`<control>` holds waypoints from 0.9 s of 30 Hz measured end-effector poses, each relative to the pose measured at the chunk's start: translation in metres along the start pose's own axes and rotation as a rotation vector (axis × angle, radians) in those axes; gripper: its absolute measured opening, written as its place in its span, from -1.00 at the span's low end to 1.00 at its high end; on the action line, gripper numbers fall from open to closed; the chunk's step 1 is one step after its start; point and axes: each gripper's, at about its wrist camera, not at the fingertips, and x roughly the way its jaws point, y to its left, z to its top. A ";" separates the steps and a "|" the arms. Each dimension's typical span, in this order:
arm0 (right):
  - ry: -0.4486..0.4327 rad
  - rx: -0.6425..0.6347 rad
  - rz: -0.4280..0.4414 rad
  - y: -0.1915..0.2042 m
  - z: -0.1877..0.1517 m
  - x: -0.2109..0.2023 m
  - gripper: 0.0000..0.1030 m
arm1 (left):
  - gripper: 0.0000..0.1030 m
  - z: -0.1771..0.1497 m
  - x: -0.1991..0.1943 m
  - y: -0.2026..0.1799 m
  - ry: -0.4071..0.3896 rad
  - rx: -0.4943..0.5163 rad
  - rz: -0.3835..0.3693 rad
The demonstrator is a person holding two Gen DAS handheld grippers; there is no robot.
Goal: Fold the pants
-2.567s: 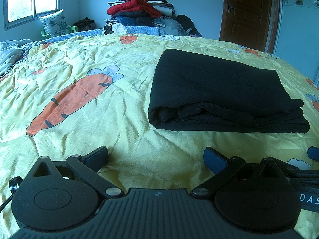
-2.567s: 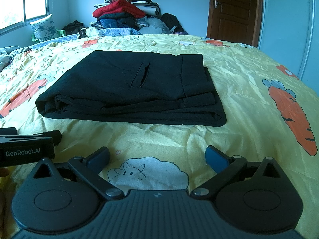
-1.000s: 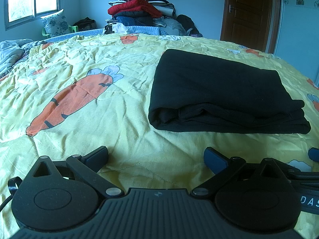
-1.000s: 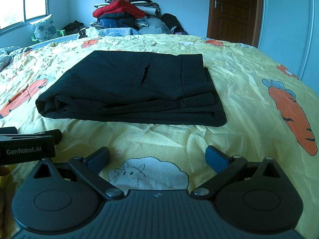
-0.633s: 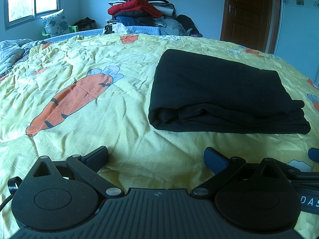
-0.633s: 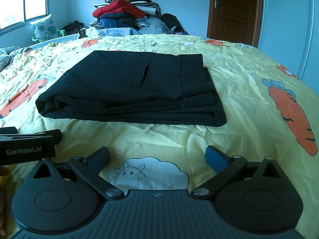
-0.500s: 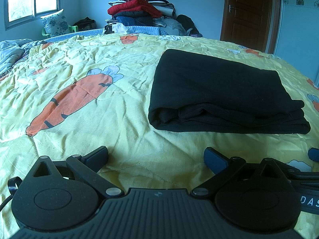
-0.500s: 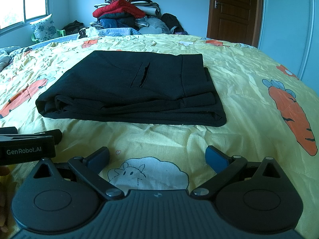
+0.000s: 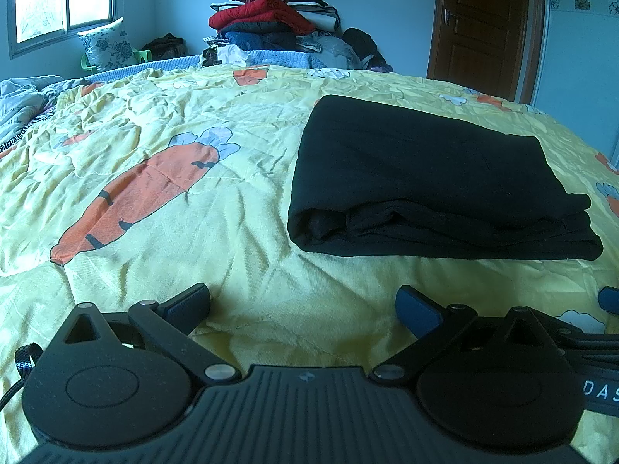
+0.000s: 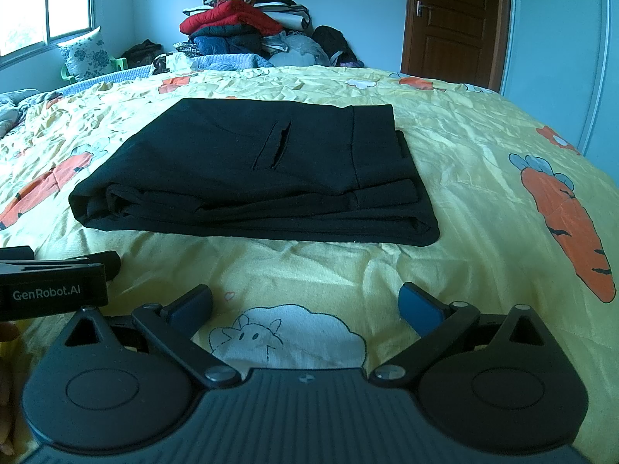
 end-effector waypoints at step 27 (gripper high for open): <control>0.000 0.013 -0.017 0.004 0.001 0.001 1.00 | 1.00 0.000 0.000 0.000 0.000 0.002 -0.001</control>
